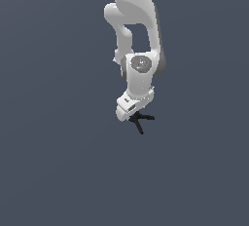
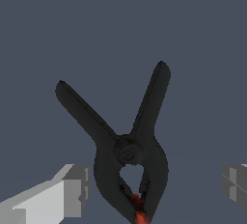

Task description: Pick up the object and move it to a goal position.

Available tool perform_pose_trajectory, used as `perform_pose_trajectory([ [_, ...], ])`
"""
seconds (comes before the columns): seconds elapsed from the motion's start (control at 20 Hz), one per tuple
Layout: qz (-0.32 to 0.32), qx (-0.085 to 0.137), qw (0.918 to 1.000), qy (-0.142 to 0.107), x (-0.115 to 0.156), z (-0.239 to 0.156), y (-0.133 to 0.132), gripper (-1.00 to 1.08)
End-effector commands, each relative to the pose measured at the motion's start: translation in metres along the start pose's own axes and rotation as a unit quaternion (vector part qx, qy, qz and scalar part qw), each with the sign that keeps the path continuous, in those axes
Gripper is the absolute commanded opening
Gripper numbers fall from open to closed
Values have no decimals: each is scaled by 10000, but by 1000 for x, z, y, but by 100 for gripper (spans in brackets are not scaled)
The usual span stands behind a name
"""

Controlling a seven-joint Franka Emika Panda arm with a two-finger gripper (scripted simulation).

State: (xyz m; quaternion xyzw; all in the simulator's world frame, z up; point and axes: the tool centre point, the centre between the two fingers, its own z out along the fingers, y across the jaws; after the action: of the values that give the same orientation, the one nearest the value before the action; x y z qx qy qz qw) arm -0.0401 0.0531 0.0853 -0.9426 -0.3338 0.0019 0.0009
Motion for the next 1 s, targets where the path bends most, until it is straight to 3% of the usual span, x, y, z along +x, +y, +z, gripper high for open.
perform_pose_trajectory([
  [0.0, -319, -8, 9995, 4, -1, 5, -5, 100],
  [0.4, -890, -16, 9960, 12, -3, 15, -16, 100],
  [0.95, -941, -15, 9956, 11, -4, 28, -17, 100],
])
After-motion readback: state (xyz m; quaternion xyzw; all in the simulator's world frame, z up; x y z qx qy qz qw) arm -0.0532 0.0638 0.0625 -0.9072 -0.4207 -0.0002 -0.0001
